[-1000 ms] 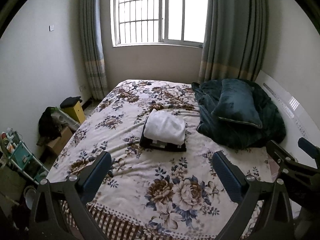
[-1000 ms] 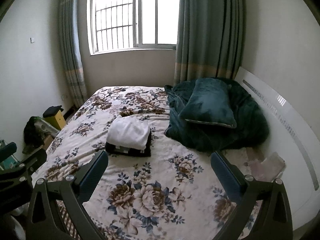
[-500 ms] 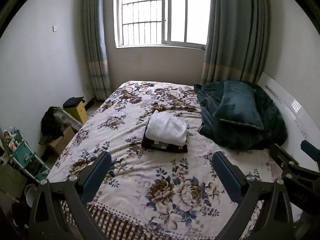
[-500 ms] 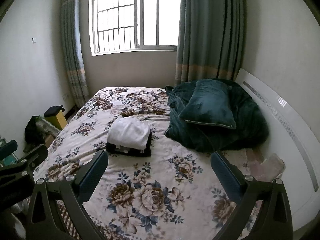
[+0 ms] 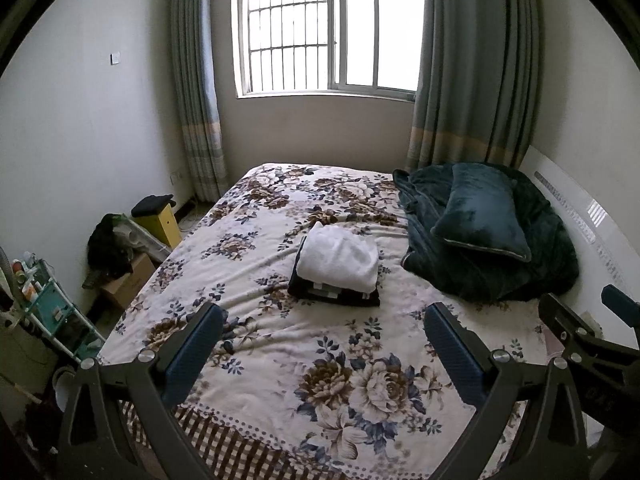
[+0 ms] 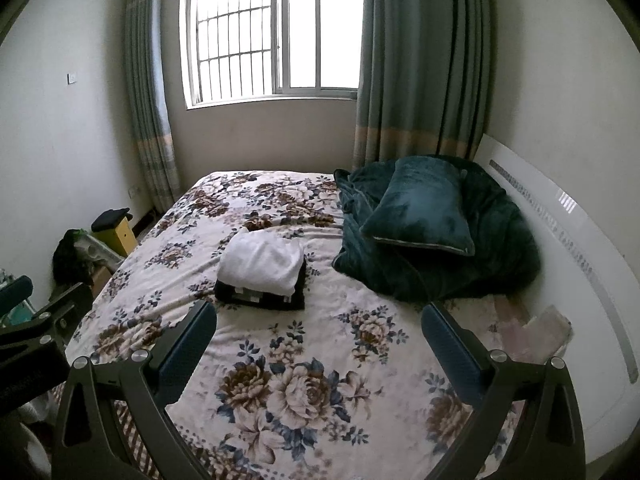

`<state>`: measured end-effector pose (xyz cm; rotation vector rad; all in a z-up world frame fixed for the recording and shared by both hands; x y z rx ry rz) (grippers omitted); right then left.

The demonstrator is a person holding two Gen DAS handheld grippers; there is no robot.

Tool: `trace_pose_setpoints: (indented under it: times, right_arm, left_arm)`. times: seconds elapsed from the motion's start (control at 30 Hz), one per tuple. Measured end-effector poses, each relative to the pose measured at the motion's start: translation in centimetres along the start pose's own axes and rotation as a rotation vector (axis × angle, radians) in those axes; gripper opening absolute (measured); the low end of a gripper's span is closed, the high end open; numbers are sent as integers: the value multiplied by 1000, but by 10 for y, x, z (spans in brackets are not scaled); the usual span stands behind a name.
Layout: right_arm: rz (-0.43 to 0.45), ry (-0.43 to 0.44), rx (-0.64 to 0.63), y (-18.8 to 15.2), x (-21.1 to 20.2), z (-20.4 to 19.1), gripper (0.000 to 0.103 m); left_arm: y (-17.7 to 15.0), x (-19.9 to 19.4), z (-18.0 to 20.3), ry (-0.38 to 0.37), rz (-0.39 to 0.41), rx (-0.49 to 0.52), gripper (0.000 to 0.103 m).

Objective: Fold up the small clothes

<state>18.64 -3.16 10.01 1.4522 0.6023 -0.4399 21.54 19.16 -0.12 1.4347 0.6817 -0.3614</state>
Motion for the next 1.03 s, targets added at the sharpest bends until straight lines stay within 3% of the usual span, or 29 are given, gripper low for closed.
trace_pose_setpoints:
  times: [1.03]
  right_arm:
    - [4, -9, 11, -8, -2, -1, 103]
  left_arm:
    - [-5, -8, -10, 29, 13, -7, 103]
Point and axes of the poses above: each gripper's, at about its wrist camera, not at the fingertips, and x roughly the way its jaws point, z to its right, y to its top, the point moved 10 cm from there along x, roughly the way its jaws point, and after that the axes turned 1 degree about -z, right-handed, at the moved point
